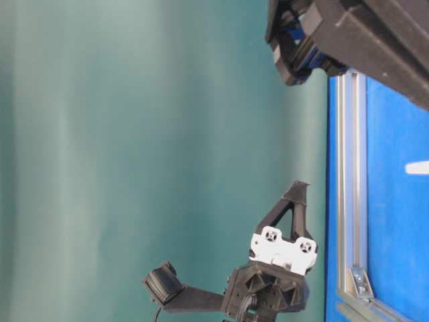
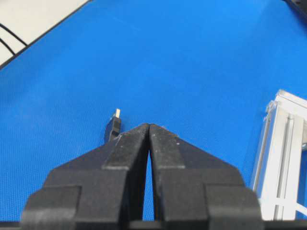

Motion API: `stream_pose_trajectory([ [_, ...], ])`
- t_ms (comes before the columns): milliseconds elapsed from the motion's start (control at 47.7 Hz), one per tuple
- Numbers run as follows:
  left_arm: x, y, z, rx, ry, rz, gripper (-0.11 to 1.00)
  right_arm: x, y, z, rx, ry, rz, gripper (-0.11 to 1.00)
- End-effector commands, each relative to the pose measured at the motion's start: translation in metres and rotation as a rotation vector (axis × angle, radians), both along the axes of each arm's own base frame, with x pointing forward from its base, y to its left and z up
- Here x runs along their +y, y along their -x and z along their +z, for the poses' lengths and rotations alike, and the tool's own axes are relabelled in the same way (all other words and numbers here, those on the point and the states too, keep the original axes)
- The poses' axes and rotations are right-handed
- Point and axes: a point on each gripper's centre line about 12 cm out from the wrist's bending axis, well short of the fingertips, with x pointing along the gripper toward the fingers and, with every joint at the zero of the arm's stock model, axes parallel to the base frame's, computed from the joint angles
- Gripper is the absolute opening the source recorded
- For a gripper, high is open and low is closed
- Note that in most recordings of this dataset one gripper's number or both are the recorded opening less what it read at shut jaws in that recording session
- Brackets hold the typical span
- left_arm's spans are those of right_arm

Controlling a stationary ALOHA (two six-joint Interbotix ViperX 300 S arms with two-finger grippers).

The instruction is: Insert the wire through the string loop located in the center.

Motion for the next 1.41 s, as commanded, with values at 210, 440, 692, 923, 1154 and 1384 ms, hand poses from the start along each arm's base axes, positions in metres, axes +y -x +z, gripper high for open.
stream_pose_trajectory([
  [210, 0.002, -0.001, 0.020, -0.042, -0.020, -0.009, 0.00, 0.007, -0.005, 0.024, -0.010, -0.003, 0.013, -0.05],
  [440, 0.002, -0.001, 0.020, -0.036, -0.025, -0.009, 0.00, 0.007, -0.004, 0.023, 0.002, -0.008, 0.012, -0.05],
  [692, 0.002, 0.000, 0.019, -0.034, -0.024, -0.008, 0.00, 0.010, -0.003, 0.023, 0.018, -0.038, 0.008, 0.38],
  [923, 0.002, 0.000, 0.019, -0.035, -0.023, -0.008, 0.00, 0.010, -0.004, 0.019, 0.038, -0.065, 0.000, 0.76],
  [1154, 0.002, 0.000, 0.019, -0.035, -0.024, -0.009, 0.00, 0.014, -0.010, -0.004, 0.091, -0.071, -0.015, 0.73],
  [1384, 0.002, 0.000, 0.019, -0.034, -0.025, -0.009, 0.00, 0.017, -0.017, -0.030, 0.155, -0.097, -0.043, 0.73],
])
